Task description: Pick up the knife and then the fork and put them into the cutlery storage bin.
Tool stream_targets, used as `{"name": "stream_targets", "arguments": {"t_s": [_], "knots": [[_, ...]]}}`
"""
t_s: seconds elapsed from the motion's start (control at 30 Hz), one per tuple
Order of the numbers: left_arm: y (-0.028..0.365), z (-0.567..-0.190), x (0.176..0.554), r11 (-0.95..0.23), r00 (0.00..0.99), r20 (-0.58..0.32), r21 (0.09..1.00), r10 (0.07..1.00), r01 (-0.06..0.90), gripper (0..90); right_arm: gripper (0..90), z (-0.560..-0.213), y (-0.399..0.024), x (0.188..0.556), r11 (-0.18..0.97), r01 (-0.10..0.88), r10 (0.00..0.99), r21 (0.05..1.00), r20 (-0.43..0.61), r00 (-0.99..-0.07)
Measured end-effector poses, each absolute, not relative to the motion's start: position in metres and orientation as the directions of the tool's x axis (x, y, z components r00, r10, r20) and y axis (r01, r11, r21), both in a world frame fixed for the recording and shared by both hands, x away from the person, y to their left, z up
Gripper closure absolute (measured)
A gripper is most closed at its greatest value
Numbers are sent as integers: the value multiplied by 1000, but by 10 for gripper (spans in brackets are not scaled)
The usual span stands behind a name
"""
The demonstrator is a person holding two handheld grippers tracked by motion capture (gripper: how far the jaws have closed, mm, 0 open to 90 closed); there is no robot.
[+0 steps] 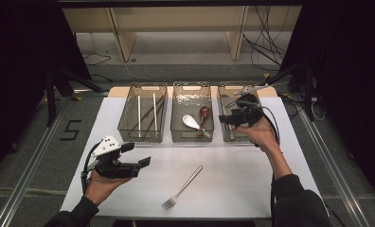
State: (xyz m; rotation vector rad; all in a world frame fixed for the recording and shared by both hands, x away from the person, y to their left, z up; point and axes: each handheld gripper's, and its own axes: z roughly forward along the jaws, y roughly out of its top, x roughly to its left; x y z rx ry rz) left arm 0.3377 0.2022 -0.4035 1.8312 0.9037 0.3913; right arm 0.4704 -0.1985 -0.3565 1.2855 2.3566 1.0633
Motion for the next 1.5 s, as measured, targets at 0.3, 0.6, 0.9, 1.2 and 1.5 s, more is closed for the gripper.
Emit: {"name": "stream_targets", "arguments": {"t_s": [0.3, 0.6, 0.9, 1.2, 1.5], "knots": [[203, -402, 337, -197, 663, -130, 897, 738, 395, 156, 355, -376, -182, 434, 389, 593, 763, 705, 114, -636], [204, -402, 337, -193, 663, -132, 899, 737, 394, 155, 331, -396, -153, 411, 432, 568, 703, 701, 133, -699], [205, -402, 337, -195, 662, -131, 898, 738, 394, 155, 326, -416, -120, 402, 526, 546, 632, 652, 131, -764], [204, -402, 337, -195, 661, -129, 899, 739, 393, 156, 340, -423, -110, 398, 557, 534, 609, 637, 125, -784], [204, -402, 337, -194, 662, -130, 899, 738, 393, 155, 465, -430, -102, 395, 590, 532, 590, 607, 125, -798]]}}
